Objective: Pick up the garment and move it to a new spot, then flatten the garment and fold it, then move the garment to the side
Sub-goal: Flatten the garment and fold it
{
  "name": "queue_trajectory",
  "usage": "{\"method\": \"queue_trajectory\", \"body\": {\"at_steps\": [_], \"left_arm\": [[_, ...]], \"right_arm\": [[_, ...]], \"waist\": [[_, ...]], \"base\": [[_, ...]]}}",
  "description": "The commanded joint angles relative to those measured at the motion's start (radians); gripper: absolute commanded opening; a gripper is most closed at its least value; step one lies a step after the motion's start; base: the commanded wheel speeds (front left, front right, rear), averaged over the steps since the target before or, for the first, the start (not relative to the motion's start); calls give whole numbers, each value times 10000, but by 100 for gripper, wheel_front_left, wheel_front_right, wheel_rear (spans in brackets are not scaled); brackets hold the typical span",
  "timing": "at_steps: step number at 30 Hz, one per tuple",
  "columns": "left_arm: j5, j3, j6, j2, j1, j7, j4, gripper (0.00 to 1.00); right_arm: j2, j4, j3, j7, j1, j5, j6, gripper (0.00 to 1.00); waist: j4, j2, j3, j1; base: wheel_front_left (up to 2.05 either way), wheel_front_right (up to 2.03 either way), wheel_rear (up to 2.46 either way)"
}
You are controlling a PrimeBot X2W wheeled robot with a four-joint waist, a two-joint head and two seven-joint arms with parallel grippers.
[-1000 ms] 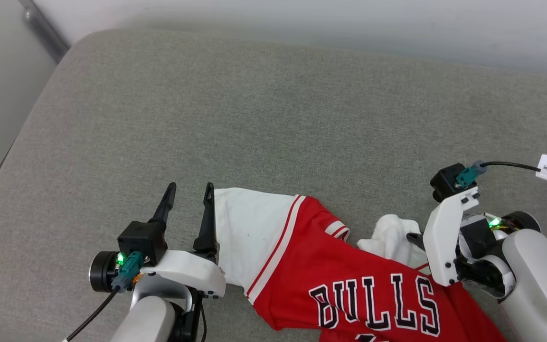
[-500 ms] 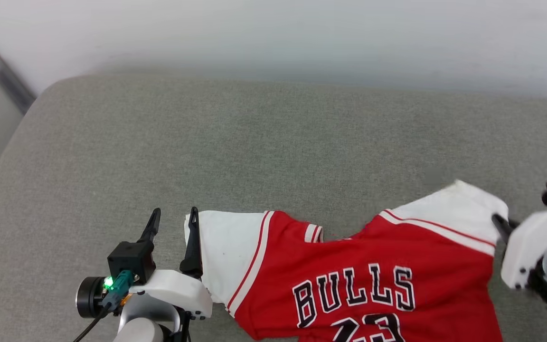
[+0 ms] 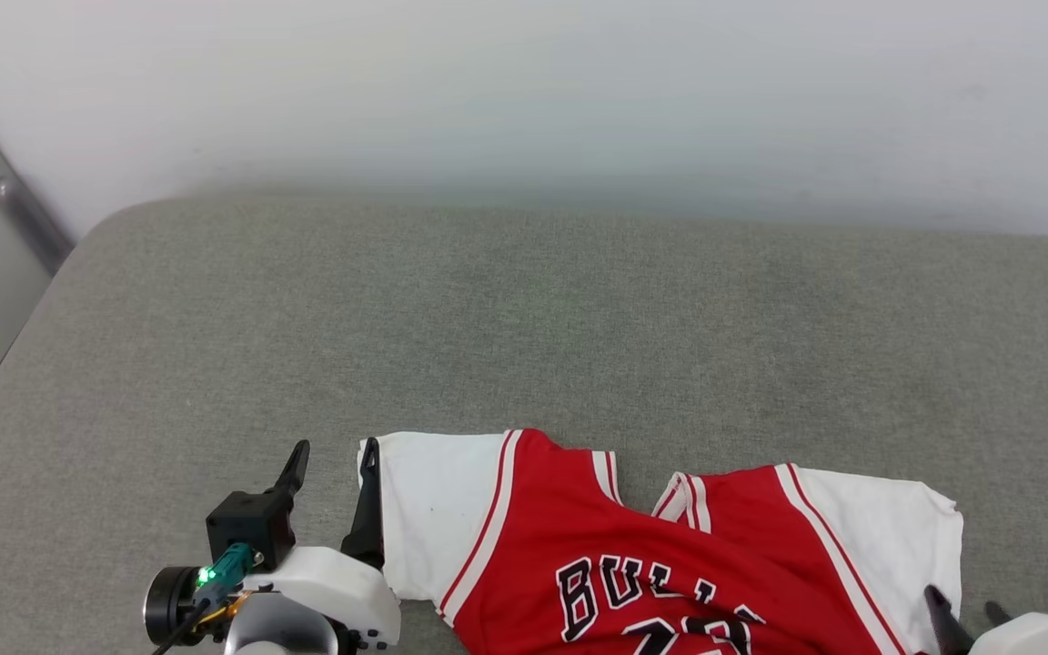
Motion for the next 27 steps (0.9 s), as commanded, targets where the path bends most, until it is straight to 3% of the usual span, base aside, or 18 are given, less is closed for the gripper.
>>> {"method": "queue_trajectory", "body": {"at_steps": [1, 6, 13, 20, 27], "left_arm": [[-41, 29, 22, 95, 139, 18, -42, 100], [-120, 97, 81, 347, 364, 223, -188, 100], [-421, 200, -155, 803, 160, 988, -211, 100], [-1092, 151, -876, 1491, -580, 2913, 227, 100], [-1964, -17, -1546, 2211, -1804, 5903, 884, 100]], "right_arm": [[17, -216, -42, -414, -49, -103, -9, 100], [73, -1332, 79, -2241, -316, -992, -9, 100], [79, -2553, 1019, -3069, -29, -1018, -9, 100], [77, -3311, 1725, -3132, 142, -981, -11, 100], [77, -3932, 2402, -3219, -287, -890, -11, 100]], "waist": [[-32, -1, -164, 1], [-253, -1, -398, 1], [-558, -1, -424, 1], [-974, -1, -65, 1], [-1558, -1, 1103, 1]], "base": [[0, 0, 0], [0, 0, 0], [0, 0, 0], [0, 0, 0], [0, 0, 0]]}}
